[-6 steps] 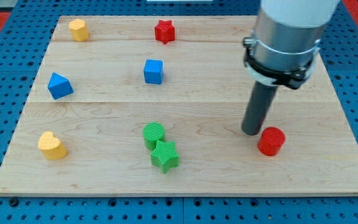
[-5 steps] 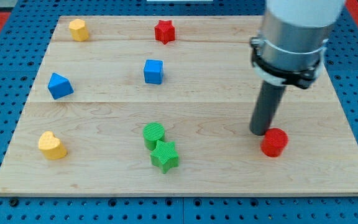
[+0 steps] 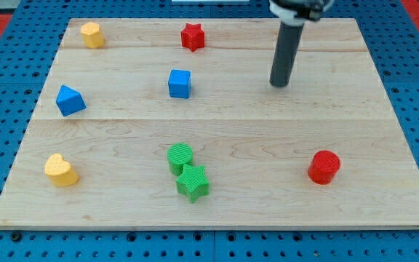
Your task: Move the red star towards the right side
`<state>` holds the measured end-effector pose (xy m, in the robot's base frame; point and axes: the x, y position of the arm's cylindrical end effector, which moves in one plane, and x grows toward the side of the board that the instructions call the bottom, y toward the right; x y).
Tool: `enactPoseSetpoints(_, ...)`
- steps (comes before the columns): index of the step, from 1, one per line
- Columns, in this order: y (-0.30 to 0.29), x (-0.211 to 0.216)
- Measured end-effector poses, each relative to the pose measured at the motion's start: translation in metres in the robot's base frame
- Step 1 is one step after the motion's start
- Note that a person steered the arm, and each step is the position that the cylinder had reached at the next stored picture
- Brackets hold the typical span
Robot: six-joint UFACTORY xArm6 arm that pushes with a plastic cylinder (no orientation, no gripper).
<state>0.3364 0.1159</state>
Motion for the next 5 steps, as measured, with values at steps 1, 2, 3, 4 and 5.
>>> enactPoseSetpoints(1, -0.008, -0.054)
enactPoseSetpoints(2, -0.023, -0.126)
enactPoseSetpoints(3, -0.125, -0.142)
enactPoseSetpoints(4, -0.218, -0.135)
enactPoseSetpoints(5, -0.157, -0.096)
